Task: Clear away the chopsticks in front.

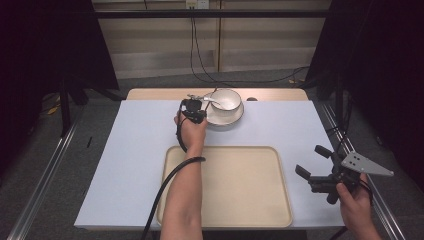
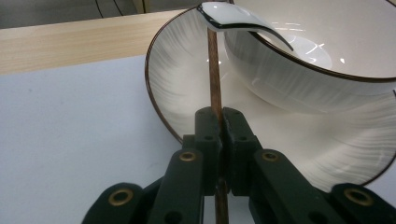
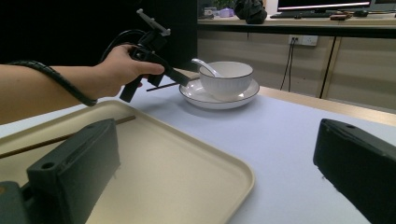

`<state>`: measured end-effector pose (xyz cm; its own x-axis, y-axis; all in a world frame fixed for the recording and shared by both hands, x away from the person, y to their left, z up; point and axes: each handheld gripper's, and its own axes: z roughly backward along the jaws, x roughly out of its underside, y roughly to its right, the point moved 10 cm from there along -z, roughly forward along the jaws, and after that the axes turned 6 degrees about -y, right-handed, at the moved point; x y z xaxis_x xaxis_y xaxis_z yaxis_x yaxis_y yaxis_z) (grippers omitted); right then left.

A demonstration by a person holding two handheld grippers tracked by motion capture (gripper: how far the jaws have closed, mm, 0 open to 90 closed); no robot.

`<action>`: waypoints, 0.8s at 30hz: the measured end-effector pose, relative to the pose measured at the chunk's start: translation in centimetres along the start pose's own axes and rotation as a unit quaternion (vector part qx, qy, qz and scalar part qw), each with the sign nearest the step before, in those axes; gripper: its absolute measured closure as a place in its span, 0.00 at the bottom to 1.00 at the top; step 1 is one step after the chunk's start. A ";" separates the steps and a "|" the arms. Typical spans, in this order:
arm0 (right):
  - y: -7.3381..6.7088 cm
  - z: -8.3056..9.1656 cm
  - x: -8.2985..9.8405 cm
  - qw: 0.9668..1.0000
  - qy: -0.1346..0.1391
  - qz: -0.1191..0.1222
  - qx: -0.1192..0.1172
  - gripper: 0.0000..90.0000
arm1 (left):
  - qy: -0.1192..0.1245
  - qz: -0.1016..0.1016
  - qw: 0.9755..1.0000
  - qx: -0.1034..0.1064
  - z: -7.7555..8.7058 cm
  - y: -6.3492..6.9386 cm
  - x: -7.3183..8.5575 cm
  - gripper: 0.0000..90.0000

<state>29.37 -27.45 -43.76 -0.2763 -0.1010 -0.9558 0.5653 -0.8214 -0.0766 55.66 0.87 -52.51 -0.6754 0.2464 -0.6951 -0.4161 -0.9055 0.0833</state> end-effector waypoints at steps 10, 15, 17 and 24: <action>-0.1 -0.3 0.2 1.000 -0.008 0.010 0.001 0.00 | 0.030 0.041 0.998 0.023 4.0 -0.9 1.5 0.95; -0.3 -0.4 0.3 1.000 -0.010 0.014 0.000 0.00 | 0.039 0.056 0.997 0.033 6.1 -1.3 2.8 0.95; -0.2 -0.5 0.2 1.000 -0.010 0.013 0.003 0.00 | 0.039 0.056 0.997 0.033 6.9 -1.6 3.4 0.95; -0.2 -0.6 0.3 1.000 -0.011 0.015 0.003 0.00 | 0.053 0.063 0.996 0.047 9.7 -1.6 4.9 0.95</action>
<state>29.65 -27.02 -44.18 -0.2773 -0.1376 -0.9509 0.5684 -0.8214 -0.0469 47.13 6.92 -49.10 -0.6600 0.0910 -0.7457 -0.3906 -0.8895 0.2372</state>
